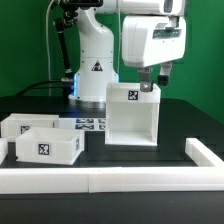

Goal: Assemble drawer

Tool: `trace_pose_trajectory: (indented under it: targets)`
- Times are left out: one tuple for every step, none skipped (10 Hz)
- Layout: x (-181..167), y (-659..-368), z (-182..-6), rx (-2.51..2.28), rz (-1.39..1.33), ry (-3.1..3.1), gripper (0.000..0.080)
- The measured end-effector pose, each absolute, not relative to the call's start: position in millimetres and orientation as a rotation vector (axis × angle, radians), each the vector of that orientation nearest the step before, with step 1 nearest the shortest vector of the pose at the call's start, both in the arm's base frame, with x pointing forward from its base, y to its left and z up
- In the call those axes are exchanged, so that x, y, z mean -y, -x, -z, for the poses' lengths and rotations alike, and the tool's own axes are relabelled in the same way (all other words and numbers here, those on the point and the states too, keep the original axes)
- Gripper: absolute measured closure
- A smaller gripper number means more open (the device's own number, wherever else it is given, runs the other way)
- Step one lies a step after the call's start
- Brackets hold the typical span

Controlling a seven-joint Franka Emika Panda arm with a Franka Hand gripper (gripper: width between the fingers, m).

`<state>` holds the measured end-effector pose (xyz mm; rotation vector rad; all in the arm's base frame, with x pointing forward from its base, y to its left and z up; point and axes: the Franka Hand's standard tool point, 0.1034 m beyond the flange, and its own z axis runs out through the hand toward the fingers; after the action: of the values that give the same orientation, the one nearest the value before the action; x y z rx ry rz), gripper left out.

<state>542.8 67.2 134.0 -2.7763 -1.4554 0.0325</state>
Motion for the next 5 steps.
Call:
trace_pose_trajectory:
  targets:
    - [-67.2, -542.8, -134.0, 1.455, -0.032, 2.777, 0.0150]
    - [-67.2, -542.8, -134.0, 1.455, -0.032, 2.777, 0.0150]
    - [-67.1, -542.8, -133.9, 1.455, -0.032, 2.777, 0.0150]
    - [-67.0, -542.6, -133.3, 1.455, -0.034, 2.776, 0.0150]
    - [-66.9, -542.5, -133.0, 1.454, -0.035, 2.776, 0.0150]
